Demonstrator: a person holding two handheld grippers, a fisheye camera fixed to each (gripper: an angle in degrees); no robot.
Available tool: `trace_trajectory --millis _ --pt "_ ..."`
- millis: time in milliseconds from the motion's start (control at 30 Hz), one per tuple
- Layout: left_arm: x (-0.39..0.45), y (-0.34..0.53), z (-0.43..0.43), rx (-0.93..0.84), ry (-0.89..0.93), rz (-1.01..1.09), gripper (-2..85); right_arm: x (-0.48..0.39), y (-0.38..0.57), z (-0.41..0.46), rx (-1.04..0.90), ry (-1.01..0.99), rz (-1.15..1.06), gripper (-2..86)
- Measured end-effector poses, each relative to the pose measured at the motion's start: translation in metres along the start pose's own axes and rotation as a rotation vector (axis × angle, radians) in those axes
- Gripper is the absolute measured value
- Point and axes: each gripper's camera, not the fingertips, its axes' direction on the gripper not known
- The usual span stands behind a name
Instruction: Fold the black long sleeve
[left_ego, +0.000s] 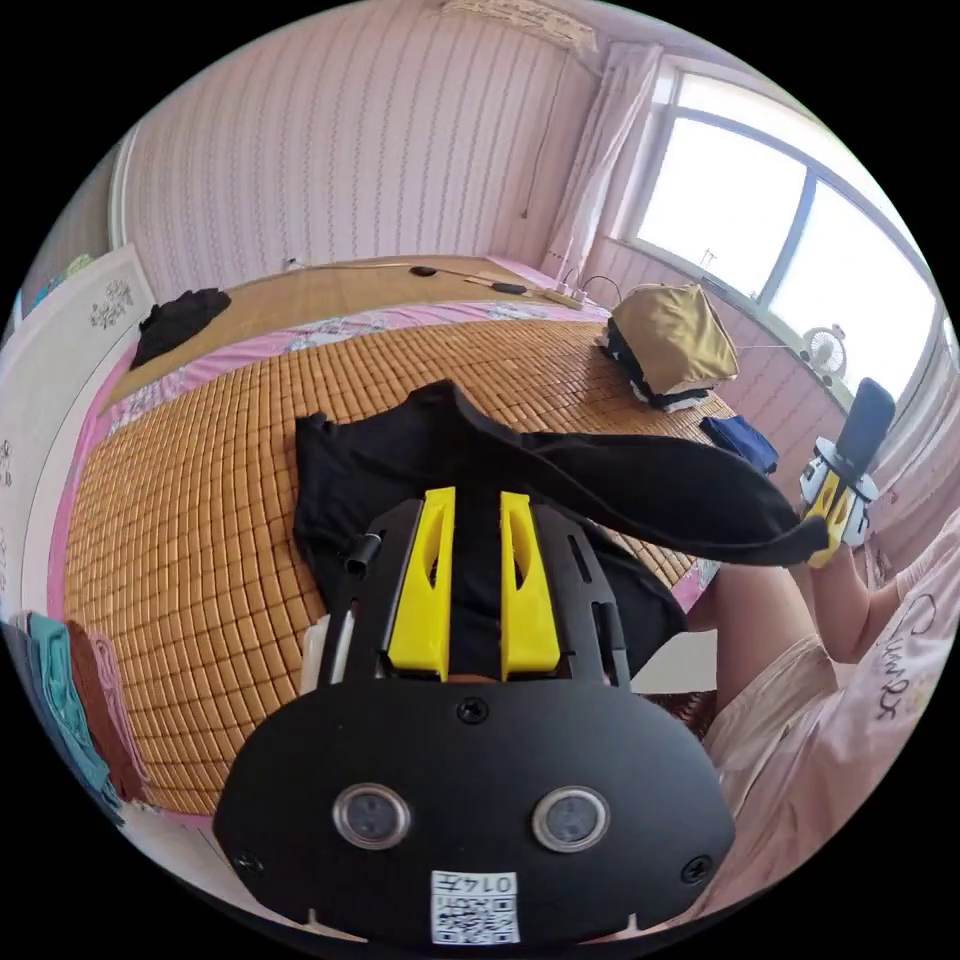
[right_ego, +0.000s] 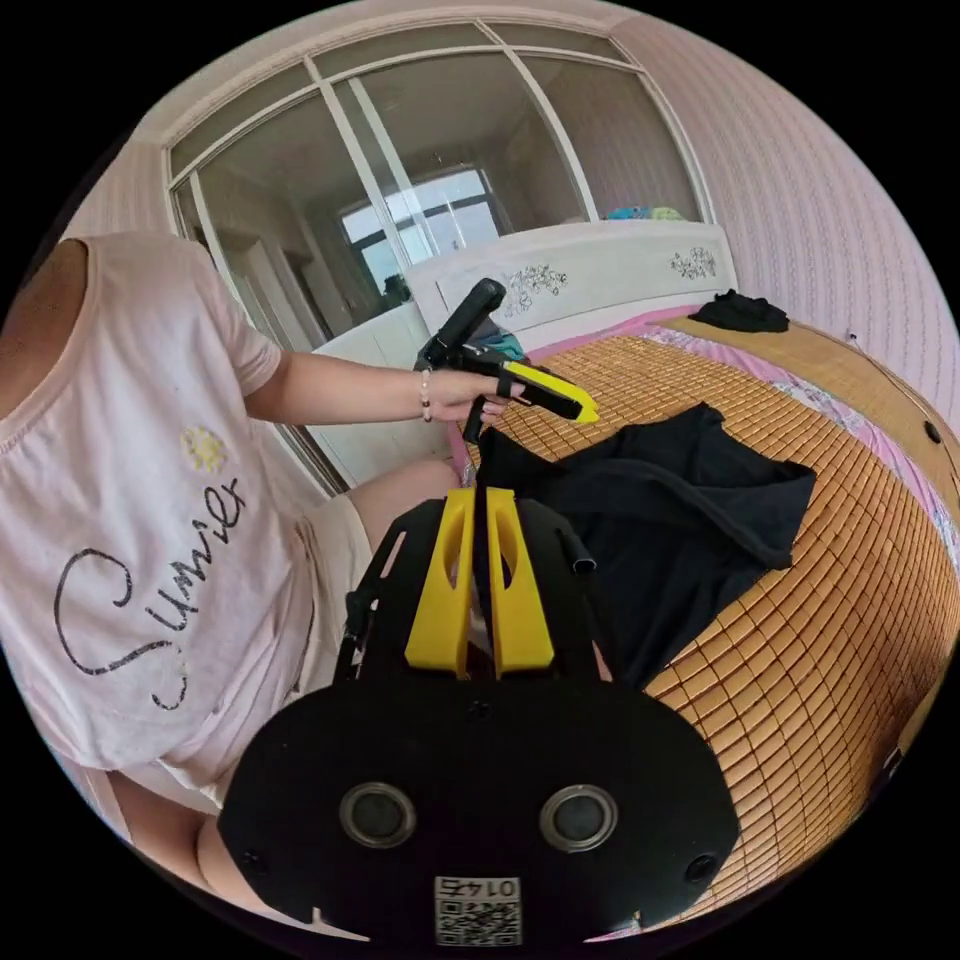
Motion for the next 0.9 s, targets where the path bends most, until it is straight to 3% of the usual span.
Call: trace_trajectory --millis 167,433,533,700,833,900 --pt "-0.055 0.104 -0.017 -0.076 0.066 -0.187 8.0 0.000 -0.002 0.078 -0.225 0.019 0.101 4.7" --pt "-0.027 0.129 0.042 -0.219 0.161 -0.081 6.8 0.029 -0.039 0.101 -0.189 0.188 0.316 5.9" --pt "-0.015 0.128 0.062 -0.253 0.315 -0.049 6.9 0.045 -0.054 0.108 -0.136 0.242 0.402 8.1" --pt "0.026 0.134 0.083 -0.291 0.563 0.039 6.1 0.080 -0.065 0.126 -0.150 0.146 0.570 13.3" --pt "0.032 0.133 0.065 -0.284 0.563 0.087 5.9 0.092 -0.074 0.141 -0.155 0.098 0.608 12.3" --pt "0.013 0.131 0.037 -0.222 0.474 0.058 5.5 0.097 -0.086 0.156 -0.168 0.069 0.597 10.0"
